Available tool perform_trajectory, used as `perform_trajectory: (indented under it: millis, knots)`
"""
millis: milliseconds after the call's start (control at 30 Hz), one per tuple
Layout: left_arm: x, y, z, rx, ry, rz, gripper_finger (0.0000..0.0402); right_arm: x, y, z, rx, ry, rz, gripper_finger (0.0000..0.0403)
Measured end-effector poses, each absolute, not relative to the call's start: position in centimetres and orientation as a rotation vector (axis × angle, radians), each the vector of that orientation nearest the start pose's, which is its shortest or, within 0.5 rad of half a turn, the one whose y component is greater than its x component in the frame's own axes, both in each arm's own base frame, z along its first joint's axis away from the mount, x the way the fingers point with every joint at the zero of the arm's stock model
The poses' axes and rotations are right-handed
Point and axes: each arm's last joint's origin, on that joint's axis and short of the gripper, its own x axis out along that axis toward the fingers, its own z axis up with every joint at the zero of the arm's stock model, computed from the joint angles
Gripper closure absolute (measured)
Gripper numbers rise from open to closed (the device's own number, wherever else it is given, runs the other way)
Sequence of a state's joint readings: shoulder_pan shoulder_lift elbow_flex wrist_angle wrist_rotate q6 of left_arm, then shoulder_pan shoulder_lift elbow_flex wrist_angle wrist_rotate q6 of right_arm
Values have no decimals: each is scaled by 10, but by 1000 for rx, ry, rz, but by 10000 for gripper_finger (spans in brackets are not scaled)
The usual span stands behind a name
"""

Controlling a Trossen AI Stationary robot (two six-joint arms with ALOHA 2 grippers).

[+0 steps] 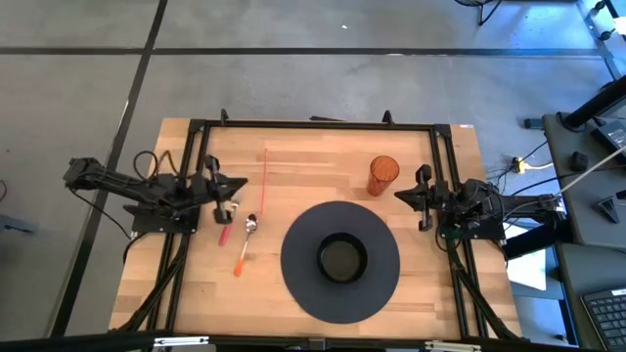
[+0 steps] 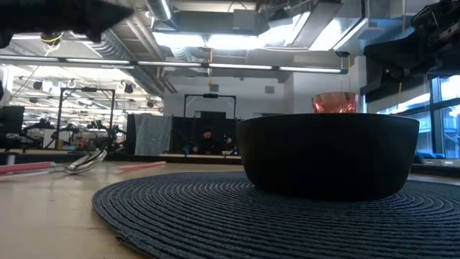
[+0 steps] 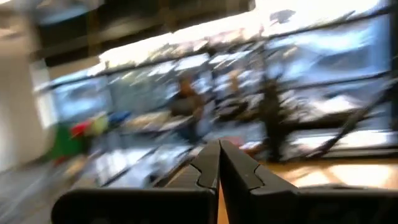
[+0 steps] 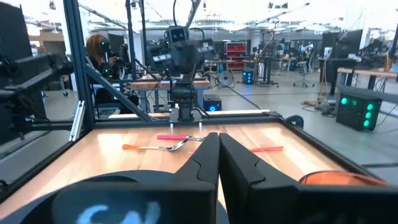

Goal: Pick & Place Utensil
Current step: Put the brown glass on the top right of the black bowl

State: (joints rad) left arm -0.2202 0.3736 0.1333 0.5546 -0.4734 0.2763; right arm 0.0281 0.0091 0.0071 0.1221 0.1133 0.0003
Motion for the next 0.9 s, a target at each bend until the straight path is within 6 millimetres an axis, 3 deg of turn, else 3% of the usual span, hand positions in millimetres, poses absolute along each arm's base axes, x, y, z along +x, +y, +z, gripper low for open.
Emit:
perform_trajectory:
  millis: [100,267,500,900]
  knots:
    - [107,-13,235,162,-329,248,400,97,-1,177,31,-120,-83,393]
    - [100,-8,229,180,-256,312,399,97,-1,177,35,-120,-82,393]
    - [90,-5,225,188,-256,229,399,97,-1,176,55,-114,-82,393]
    - [89,1,211,134,-130,265,399,97,0,176,49,-114,-82,393]
